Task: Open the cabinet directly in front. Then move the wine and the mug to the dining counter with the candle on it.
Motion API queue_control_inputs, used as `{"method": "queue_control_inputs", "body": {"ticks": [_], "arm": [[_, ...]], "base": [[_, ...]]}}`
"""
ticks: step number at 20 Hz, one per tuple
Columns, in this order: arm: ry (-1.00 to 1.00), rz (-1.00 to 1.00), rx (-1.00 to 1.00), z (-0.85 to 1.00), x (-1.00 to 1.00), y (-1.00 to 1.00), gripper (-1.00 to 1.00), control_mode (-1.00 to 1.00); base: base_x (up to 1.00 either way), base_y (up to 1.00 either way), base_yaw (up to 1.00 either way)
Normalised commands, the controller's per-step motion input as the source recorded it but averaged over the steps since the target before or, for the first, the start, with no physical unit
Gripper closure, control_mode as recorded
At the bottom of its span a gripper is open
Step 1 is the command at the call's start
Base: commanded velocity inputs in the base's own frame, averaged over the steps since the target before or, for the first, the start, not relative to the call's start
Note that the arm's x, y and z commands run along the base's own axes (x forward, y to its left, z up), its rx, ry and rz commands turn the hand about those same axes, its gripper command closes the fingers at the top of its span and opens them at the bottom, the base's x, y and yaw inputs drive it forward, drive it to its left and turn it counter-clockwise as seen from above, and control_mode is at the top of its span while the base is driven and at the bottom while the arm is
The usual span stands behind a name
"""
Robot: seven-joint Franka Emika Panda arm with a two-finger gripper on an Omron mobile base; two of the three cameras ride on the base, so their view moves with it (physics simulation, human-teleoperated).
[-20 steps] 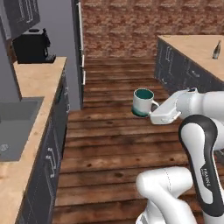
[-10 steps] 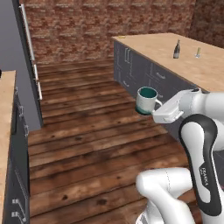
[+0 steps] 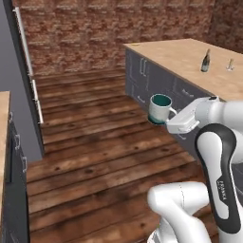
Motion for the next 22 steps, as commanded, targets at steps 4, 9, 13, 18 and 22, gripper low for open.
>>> {"method": "queue_control_inputs", "body": {"ticks": [4, 9, 13, 18, 22], "arm": [[0.00, 0.00, 0.00, 0.00, 0.00, 0.00, 1.00, 1.00], [0.00, 0.00, 0.00, 0.00, 0.00, 0.00, 1.00, 1.00], [0.00, 0.00, 0.00, 0.00, 0.00, 0.00, 1.00, 1.00], [0.00, 0.00, 0.00, 0.00, 0.00, 0.00, 1.00, 1.00], [0.00, 0.00, 0.00, 0.00, 0.00, 0.00, 1.00, 1.00]], "base": [[1.00, 0.00, 0.00], [1.00, 0.00, 0.00], [1.00, -0.05, -0.01], [1.00, -0.03, -0.13], [1.00, -0.01, -0.46]]}}
